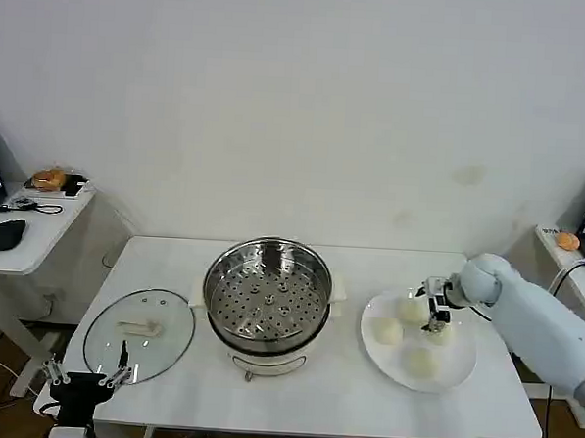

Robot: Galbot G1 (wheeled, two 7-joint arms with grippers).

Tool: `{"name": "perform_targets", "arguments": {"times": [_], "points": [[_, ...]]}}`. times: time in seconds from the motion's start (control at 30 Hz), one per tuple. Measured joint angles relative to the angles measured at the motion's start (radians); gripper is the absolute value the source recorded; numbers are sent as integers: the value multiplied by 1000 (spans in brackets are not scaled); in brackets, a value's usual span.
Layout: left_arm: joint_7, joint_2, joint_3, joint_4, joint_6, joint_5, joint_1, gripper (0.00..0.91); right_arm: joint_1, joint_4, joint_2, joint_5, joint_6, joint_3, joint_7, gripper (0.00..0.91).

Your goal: Take steamed baozi put them in steamer then cover it.

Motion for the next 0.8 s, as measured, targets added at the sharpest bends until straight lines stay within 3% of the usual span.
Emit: {"name": "perform_targets", "arguments": {"times": [0.13, 0.23, 0.33, 0.8], "points": [[0, 2, -2, 2, 0, 0, -6, 907, 13, -28, 21, -2, -5, -15, 2, 786], [0, 2, -3, 6, 0, 0, -8, 907, 21, -42, 34, -2, -9, -25, -2, 665], [1, 2, -6, 7, -1, 0, -7, 907, 25, -51, 40, -4, -14, -35, -7, 625], [2, 8, -9, -1, -1, -7, -6, 907, 61, -13, 9, 20, -8, -71, -41, 615]]}}
